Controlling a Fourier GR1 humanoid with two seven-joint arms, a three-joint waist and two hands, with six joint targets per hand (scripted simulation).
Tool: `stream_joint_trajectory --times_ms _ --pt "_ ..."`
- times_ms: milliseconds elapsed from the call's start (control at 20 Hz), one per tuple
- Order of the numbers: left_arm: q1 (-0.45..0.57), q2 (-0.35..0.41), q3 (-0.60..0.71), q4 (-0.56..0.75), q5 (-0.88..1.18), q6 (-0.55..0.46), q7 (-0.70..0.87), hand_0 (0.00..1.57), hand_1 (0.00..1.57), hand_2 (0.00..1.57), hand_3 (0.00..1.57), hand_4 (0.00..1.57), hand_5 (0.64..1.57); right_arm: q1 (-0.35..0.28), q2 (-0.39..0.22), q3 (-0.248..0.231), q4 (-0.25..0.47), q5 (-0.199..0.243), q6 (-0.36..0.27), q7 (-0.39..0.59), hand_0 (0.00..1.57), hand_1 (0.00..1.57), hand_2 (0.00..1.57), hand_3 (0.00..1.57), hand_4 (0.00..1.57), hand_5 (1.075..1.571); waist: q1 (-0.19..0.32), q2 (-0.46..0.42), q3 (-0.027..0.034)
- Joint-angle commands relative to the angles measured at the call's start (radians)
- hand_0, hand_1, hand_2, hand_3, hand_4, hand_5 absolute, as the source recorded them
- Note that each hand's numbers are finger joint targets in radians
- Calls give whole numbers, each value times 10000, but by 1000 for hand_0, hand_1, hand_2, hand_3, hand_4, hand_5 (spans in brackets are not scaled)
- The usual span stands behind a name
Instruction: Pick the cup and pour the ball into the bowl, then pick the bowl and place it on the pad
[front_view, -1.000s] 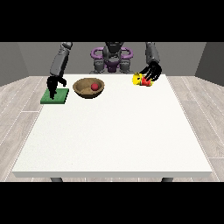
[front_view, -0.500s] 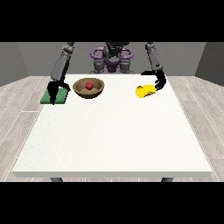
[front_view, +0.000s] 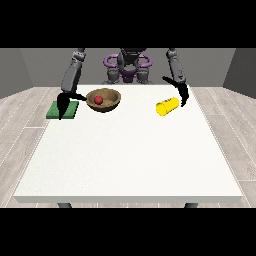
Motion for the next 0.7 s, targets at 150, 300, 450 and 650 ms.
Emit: stream_joint_trajectory --times_ms 150,300,450,650 --pt "869 214 545 1515 298 -181 249 0 0 0 0 0 667 471 1278 930 -448 -41 35 1984 0 0 0 0 0 1567 -1161 -2542 250" --pt "1364 132 1022 2784 419 308 -378 0 0 0 0 0 679 562 2023 1659 -1520 152 -691 3268 0 0 0 0 0 1570 -2156 -3335 247" --pt "1476 69 633 1860 447 -76 -11 0 0 0 0 0 702 750 2291 1641 -609 242 -782 2872 0 0 0 0 0 1570 -1660 -3224 264" --pt "1228 -29 481 1472 421 28 152 0 0 0 0 0 690 647 2411 1717 73 401 -631 2291 0 0 0 0 0 1571 -1496 -2724 268"
